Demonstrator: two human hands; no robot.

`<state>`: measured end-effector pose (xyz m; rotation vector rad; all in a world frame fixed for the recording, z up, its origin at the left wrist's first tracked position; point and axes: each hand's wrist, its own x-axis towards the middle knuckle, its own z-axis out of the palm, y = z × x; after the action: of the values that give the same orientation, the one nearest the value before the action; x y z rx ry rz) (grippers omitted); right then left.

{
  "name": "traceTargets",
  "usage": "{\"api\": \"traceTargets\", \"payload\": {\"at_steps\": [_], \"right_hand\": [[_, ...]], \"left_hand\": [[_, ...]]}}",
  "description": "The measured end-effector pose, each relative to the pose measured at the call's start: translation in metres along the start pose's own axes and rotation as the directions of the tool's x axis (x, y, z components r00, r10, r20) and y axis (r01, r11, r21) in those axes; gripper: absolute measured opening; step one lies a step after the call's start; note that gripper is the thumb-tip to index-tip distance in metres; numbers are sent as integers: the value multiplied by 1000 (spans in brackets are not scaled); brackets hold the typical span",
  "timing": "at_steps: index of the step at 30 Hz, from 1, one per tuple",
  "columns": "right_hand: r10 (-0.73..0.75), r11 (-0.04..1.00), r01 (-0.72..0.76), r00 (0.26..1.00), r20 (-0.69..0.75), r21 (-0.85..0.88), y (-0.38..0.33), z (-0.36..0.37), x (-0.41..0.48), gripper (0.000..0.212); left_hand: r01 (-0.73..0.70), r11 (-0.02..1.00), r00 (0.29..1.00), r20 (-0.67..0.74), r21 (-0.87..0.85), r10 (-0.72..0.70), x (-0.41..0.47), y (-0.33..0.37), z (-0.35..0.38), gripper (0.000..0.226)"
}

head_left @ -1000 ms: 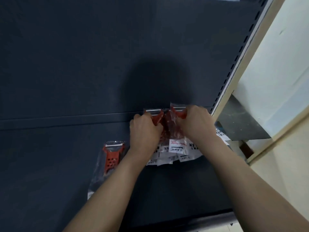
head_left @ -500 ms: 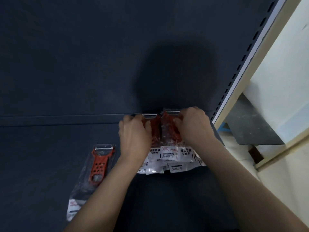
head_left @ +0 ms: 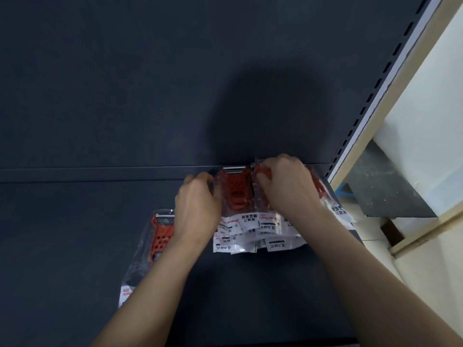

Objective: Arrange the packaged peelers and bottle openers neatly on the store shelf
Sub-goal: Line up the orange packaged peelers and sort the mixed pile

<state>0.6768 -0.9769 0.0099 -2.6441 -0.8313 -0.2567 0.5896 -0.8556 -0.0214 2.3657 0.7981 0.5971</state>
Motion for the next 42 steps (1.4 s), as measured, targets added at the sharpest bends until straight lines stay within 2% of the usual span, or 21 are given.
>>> {"api": "traceTargets", "payload": {"at_steps": [3,5,7,9,11,15,19,22,27,33,36,40,42], "right_hand": [[-74,997,73,997,39,24,-20,7,-2,24],[-87,996,86,995,57,24,-30,12,-5,25],[-85,996,84,994,67,23,-37,17,-7,27],[-74,997,73,994,83,12,-41,19,-9,28],[-57,998,56,994,89,9,-42,20,-11,28],[-15,1000,16,999,40,-3,-34,15,-15,26],[45,998,-45,999,3,-39,-16,4,-19,23],[92,993,-90,996,14,-76,-2,-4,-21,23],[112,991,-108,992,56,-84,18,-10,-19,28],[59,998,-57,983,172,-15,27,-5,-11,30],[30,999,-32,977,213,5,31,1,-7,34],[17,998,-26,989,146,57,39,3,-5,31],[58,996,-61,997,44,60,46,1,-5,32]], "left_hand": [[45,975,998,38,219,-55,-7,-27,-19,26],[103,896,976,128,433,-174,-15,-47,-29,37],[136,840,933,217,525,-287,-22,-61,-38,47],[166,858,908,264,486,-325,-25,-70,-42,47],[162,891,919,263,423,-293,-24,-74,-43,39],[153,958,965,173,241,-197,-22,-66,-44,29],[71,997,994,76,42,-74,-15,-35,-44,18],[22,998,998,63,-58,-18,-7,-7,-40,21],[-63,994,994,81,-88,70,9,24,-18,25],[-42,999,987,152,-2,42,27,30,20,31],[-53,998,988,142,-31,57,26,28,23,34],[-38,983,999,9,-179,41,20,20,17,38],[-11,984,1000,21,-180,15,17,16,17,36]]}}
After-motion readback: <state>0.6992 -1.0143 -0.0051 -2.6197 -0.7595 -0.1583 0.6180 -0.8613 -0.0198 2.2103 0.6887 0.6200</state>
